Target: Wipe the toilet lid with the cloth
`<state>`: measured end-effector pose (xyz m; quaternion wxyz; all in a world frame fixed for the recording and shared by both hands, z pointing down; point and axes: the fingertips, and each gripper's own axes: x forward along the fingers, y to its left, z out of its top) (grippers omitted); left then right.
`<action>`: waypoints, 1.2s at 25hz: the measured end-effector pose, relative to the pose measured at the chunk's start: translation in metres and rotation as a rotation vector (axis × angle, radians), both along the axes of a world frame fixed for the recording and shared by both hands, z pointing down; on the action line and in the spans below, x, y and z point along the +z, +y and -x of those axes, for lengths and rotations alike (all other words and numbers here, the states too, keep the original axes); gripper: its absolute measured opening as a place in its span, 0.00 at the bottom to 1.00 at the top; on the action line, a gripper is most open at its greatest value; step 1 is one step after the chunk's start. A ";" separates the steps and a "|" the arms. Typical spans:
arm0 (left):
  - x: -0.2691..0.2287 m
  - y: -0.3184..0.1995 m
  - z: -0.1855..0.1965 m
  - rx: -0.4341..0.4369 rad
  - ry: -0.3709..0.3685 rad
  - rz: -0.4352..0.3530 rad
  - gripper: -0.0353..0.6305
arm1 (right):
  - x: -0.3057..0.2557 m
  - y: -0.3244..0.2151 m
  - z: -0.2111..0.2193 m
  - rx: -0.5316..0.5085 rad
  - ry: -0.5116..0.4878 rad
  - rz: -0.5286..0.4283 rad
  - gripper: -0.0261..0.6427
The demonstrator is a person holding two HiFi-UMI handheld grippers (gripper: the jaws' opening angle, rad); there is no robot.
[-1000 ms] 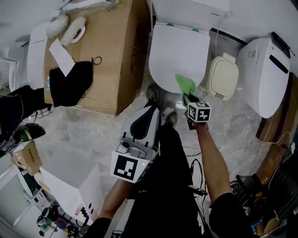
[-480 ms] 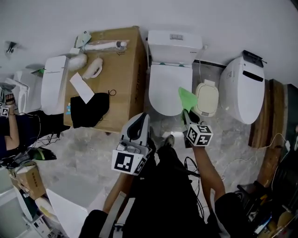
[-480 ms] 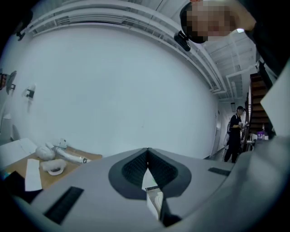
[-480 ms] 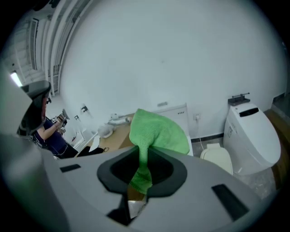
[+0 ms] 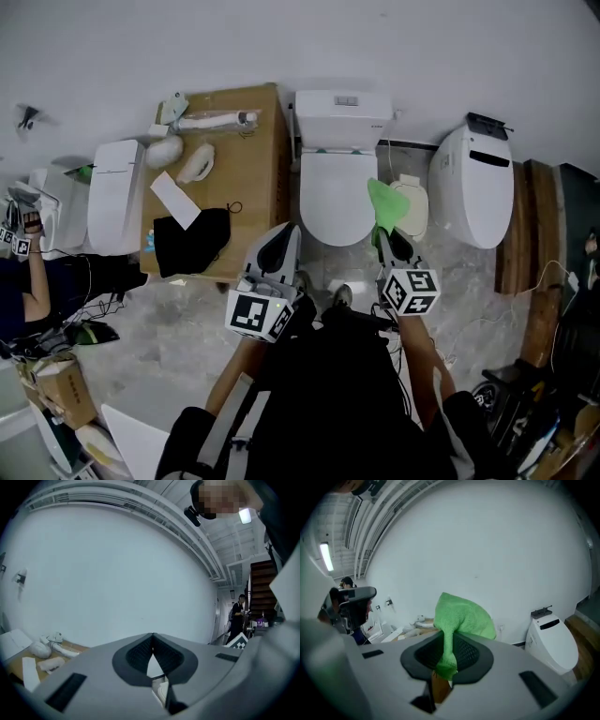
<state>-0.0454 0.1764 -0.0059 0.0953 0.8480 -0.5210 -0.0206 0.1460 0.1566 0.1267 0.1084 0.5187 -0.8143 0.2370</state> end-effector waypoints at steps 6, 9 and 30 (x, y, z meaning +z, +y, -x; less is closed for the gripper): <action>-0.012 0.005 0.018 0.000 0.002 -0.019 0.05 | -0.043 0.026 0.008 0.024 -0.016 -0.073 0.13; -0.017 0.008 0.020 0.010 -0.007 -0.029 0.05 | -0.063 0.037 0.012 0.015 0.007 -0.119 0.13; -0.024 0.019 0.005 0.064 -0.007 -0.049 0.05 | -0.079 0.052 0.015 0.007 0.029 -0.165 0.13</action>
